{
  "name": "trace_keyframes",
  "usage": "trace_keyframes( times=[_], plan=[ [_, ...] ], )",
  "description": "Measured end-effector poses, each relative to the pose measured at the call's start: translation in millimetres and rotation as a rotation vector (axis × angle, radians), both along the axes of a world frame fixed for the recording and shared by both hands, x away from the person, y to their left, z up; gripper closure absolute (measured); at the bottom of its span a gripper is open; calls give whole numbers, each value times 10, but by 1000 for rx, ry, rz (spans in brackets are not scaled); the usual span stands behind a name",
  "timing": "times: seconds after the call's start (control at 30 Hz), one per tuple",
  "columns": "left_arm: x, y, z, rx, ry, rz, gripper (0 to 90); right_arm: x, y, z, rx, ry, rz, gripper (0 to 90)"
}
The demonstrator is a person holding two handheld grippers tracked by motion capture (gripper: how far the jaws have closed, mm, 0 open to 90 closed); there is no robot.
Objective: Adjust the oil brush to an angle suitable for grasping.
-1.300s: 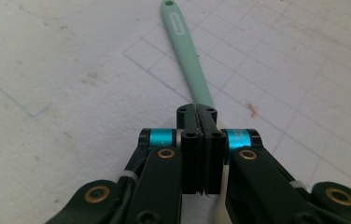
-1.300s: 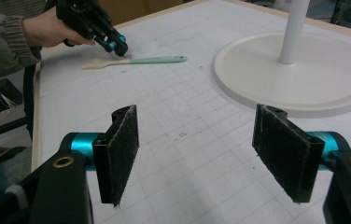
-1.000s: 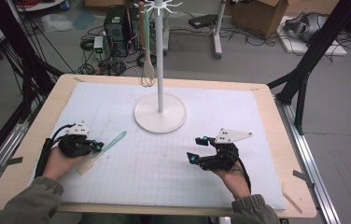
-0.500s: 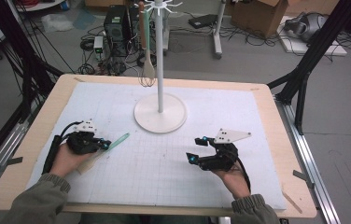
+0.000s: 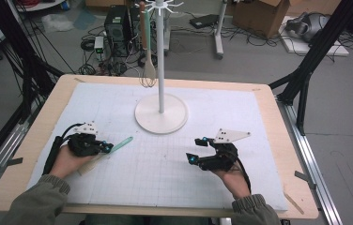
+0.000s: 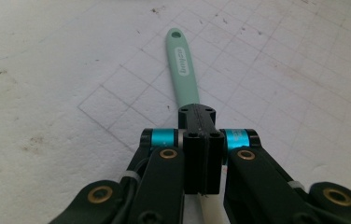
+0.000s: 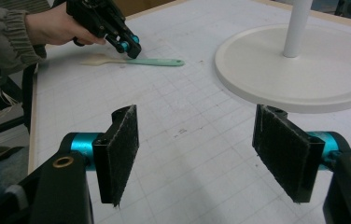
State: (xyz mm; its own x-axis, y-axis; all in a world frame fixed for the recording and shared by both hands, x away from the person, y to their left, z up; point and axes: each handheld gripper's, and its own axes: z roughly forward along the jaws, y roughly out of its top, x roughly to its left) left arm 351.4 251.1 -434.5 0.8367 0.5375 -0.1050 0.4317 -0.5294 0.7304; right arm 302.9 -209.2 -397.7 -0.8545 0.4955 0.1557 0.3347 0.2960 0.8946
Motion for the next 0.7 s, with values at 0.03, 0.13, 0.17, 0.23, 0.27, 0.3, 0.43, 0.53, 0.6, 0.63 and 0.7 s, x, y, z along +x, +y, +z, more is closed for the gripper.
trace_keyframes(
  times=[0.03,0.13,0.17,0.23,0.27,0.3,0.43,0.53,0.6,0.63,0.7],
  plan=[
    [-5,2,7,-2,-1,-4,887,1,0,0,-2,1,-2,308],
    [-37,17,50,-13,-21,-1,854,5,-2,-3,-7,-2,-5,308],
    [-52,27,67,-19,-27,2,837,5,-2,-4,-6,1,-4,308],
    [-93,49,96,-38,-39,-1,804,8,-5,-9,-5,2,-5,308],
    [-117,60,105,-51,-42,1,786,10,-6,-14,-5,2,-5,308],
    [-137,70,114,-57,-47,-1,757,10,-5,-20,-8,5,-7,308],
    [-217,103,138,-73,-75,11,663,5,-15,-25,-19,2,-6,308],
    [-274,119,153,-74,-93,21,574,-10,-52,-20,-18,1,-15,308],
    [-320,129,165,-71,-104,17,553,-15,-77,-26,-18,-1,-23,308],
    [-342,134,171,-73,-109,19,540,-20,-87,-28,-19,-1,-26,308],
    [-377,145,182,-69,-118,22,502,-29,-98,-34,-23,-2,-31,308]
  ],
)
